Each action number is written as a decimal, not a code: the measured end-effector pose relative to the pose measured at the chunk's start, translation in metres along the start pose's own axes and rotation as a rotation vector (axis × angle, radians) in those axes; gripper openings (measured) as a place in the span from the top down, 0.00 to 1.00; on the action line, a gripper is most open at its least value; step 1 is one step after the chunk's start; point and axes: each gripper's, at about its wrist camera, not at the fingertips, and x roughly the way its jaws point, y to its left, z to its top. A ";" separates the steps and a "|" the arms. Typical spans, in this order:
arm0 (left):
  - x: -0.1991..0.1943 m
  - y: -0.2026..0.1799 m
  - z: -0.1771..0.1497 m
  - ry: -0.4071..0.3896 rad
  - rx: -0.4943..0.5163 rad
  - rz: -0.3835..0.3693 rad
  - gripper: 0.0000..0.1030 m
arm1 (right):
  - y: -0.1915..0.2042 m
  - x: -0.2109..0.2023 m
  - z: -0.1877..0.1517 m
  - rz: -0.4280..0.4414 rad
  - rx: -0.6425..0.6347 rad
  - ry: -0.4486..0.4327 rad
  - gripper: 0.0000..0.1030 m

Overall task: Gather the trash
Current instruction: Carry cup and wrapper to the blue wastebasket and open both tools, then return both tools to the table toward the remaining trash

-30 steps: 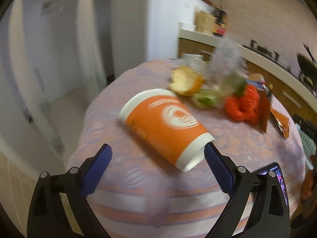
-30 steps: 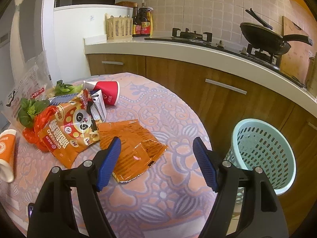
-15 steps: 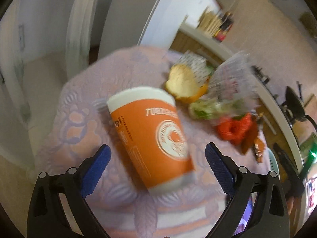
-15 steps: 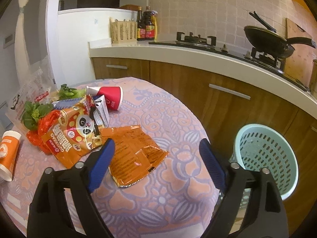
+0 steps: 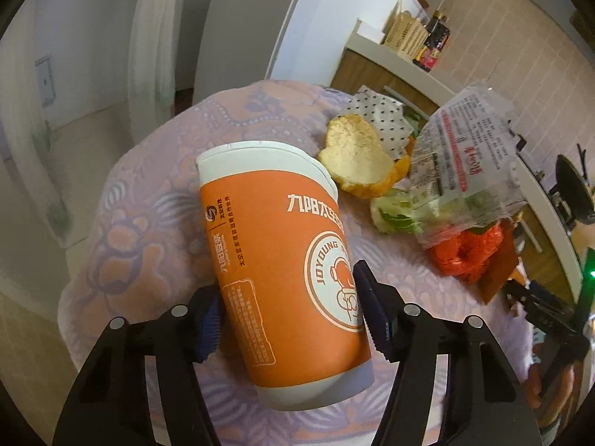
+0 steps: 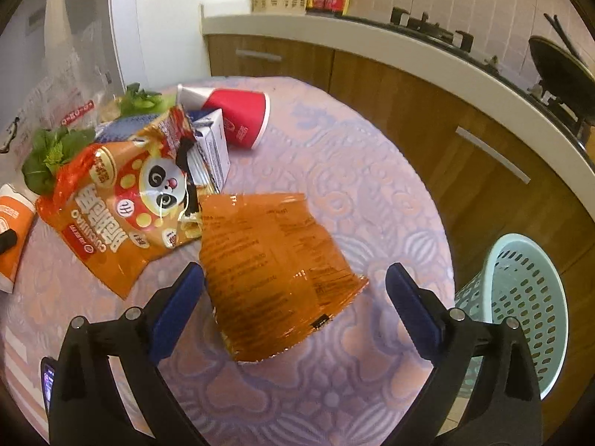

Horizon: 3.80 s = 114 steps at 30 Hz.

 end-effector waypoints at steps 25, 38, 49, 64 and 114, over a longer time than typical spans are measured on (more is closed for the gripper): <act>-0.106 -0.135 0.002 -0.269 0.333 -0.124 0.41 | -0.060 -0.091 -0.029 0.088 0.150 -0.224 0.71; -0.055 -0.372 -0.025 -0.037 0.722 -0.440 0.41 | -0.221 -0.115 -0.086 -0.158 0.447 -0.185 0.71; 0.059 -0.507 -0.090 0.269 0.901 -0.498 0.40 | -0.299 -0.069 -0.136 -0.217 0.656 0.000 0.64; 0.117 -0.565 -0.133 0.388 0.961 -0.519 0.35 | -0.324 -0.062 -0.156 -0.238 0.718 0.046 0.43; 0.010 -0.103 0.057 -0.158 0.380 -0.185 0.21 | 0.080 -0.044 0.009 0.128 -0.069 -0.244 0.14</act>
